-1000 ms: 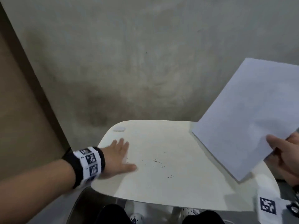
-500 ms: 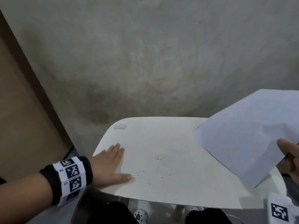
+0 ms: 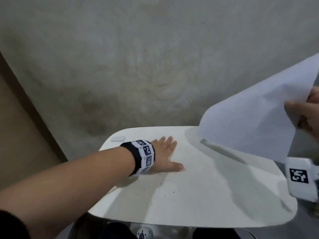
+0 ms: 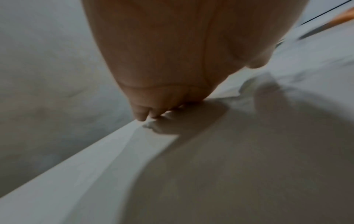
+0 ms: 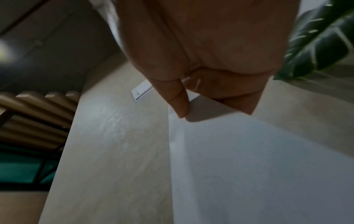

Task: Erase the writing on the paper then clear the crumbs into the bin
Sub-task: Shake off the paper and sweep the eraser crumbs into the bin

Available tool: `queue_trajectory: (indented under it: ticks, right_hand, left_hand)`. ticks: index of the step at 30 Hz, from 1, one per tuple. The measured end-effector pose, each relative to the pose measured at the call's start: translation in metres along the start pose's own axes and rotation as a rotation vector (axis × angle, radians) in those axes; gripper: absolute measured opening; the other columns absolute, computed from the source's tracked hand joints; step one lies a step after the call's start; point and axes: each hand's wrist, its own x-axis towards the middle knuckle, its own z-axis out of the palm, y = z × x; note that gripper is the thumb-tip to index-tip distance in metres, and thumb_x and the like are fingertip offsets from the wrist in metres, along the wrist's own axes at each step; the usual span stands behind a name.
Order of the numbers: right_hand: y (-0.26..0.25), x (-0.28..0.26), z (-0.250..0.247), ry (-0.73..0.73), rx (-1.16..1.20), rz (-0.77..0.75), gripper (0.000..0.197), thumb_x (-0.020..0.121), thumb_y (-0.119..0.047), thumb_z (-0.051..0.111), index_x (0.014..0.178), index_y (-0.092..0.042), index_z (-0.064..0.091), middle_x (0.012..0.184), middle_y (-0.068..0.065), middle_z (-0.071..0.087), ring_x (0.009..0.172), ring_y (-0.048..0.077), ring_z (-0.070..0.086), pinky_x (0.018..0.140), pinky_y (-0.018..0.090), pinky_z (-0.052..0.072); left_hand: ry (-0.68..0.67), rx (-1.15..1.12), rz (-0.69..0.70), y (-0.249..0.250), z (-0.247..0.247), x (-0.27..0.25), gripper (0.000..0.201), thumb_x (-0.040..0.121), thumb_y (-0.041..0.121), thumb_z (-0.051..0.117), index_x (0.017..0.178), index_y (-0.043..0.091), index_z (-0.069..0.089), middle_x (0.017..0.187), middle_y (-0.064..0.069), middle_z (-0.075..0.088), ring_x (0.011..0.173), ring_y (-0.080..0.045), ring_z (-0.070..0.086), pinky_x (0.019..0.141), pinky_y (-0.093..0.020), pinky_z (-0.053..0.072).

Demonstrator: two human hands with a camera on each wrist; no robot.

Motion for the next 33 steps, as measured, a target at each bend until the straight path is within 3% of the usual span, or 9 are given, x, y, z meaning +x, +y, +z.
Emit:
queue_trajectory:
  ticks: [5, 7, 12, 18, 22, 25, 27, 29, 33]
  right_hand:
    - [-0.020, 0.034, -0.011, 0.023, -0.523, -0.129, 0.020, 0.077, -0.036, 0.071, 0.096, -0.031, 0.072, 0.087, -0.003, 0.076, 0.080, 0.030, 0.072, 0.065, 0.035, 0.059]
    - [-0.040, 0.038, -0.001, -0.033, -0.807, -0.182, 0.029, 0.087, -0.048, 0.059, 0.097, -0.022, 0.069, 0.088, 0.011, 0.073, 0.084, 0.036, 0.067, 0.068, 0.029, 0.057]
    - [-0.078, 0.036, 0.041, -0.214, -1.097, -0.314, 0.027, 0.091, -0.008, 0.054, 0.114, -0.016, 0.065, 0.108, 0.011, 0.067, 0.102, 0.031, 0.060, 0.089, 0.036, 0.044]
    - [-0.102, 0.049, 0.055, -0.220, -1.078, -0.295, 0.018, 0.088, -0.006, 0.057, 0.101, -0.019, 0.055, 0.092, 0.005, 0.056, 0.084, 0.024, 0.049, 0.074, 0.030, 0.035]
    - [-0.103, 0.061, 0.053, -0.264, -1.078, -0.230, 0.016, 0.089, -0.010, 0.056, 0.095, -0.025, 0.054, 0.097, 0.004, 0.060, 0.092, 0.028, 0.055, 0.084, 0.040, 0.045]
    - [-0.098, 0.065, 0.056, -0.324, -1.127, -0.191, 0.016, 0.088, -0.013, 0.056, 0.092, -0.029, 0.054, 0.098, 0.002, 0.061, 0.093, 0.027, 0.056, 0.086, 0.041, 0.047]
    - [-0.095, 0.068, 0.061, -0.350, -1.120, -0.165, 0.016, 0.088, -0.013, 0.055, 0.094, -0.029, 0.054, 0.100, 0.001, 0.061, 0.096, 0.027, 0.056, 0.087, 0.041, 0.047]
    - [-0.092, 0.073, 0.067, -0.353, -1.126, -0.152, 0.015, 0.088, -0.013, 0.055, 0.096, -0.026, 0.053, 0.103, 0.003, 0.060, 0.098, 0.027, 0.056, 0.087, 0.039, 0.046]
    - [-0.072, 0.090, 0.078, -0.254, -1.073, -0.130, 0.025, 0.090, -0.010, 0.054, 0.114, -0.017, 0.056, 0.111, 0.007, 0.058, 0.097, 0.024, 0.051, 0.082, 0.031, 0.040]
  left_hand:
    - [-0.034, 0.211, 0.509, 0.043, 0.003, -0.031, 0.091, 0.088, 0.077, 0.016, 0.157, 0.024, -0.010, 0.163, 0.003, -0.019, 0.150, -0.013, -0.016, 0.119, -0.037, -0.013]
    - [0.039, 0.187, 0.487, 0.032, 0.001, -0.023, 0.089, 0.088, 0.078, 0.012, 0.157, 0.025, -0.012, 0.162, 0.005, -0.021, 0.150, -0.012, -0.018, 0.119, -0.036, -0.014]
    - [0.047, 0.089, 0.114, 0.006, -0.010, 0.009, 0.097, 0.089, 0.081, 0.019, 0.157, 0.019, -0.013, 0.162, -0.001, -0.022, 0.152, -0.018, -0.014, 0.123, -0.041, -0.004]
    - [0.105, 0.122, 0.601, 0.047, -0.005, -0.015, 0.075, 0.097, 0.068, 0.026, 0.158, 0.030, 0.008, 0.166, 0.004, 0.002, 0.152, -0.014, 0.001, 0.120, -0.043, -0.003]
    - [0.788, -0.372, 0.181, -0.008, -0.033, -0.011, 0.080, 0.080, 0.071, 0.036, 0.135, 0.015, 0.052, 0.133, -0.003, 0.052, 0.125, -0.028, 0.049, 0.104, -0.035, 0.033]
    - [1.179, -0.696, -0.119, -0.053, -0.057, -0.008, 0.101, 0.064, 0.074, 0.066, 0.141, 0.015, 0.038, 0.137, -0.003, 0.037, 0.133, -0.024, 0.040, 0.110, -0.040, 0.033]
    - [1.058, -0.940, -0.063, -0.061, -0.074, -0.006, 0.126, 0.058, 0.065, 0.084, 0.154, 0.022, 0.017, 0.157, -0.003, 0.023, 0.144, -0.018, 0.026, 0.117, -0.038, 0.025]
    - [0.804, -1.164, 0.067, -0.058, -0.081, -0.001, 0.120, 0.059, 0.051, 0.090, 0.154, 0.020, 0.022, 0.155, -0.001, 0.036, 0.139, -0.015, 0.040, 0.113, -0.035, 0.034]
    - [0.631, -1.289, -0.001, -0.046, -0.073, 0.011, 0.030, 0.090, 0.010, 0.070, 0.119, 0.005, 0.063, 0.115, -0.010, 0.071, 0.110, -0.033, 0.067, 0.095, -0.046, 0.053]
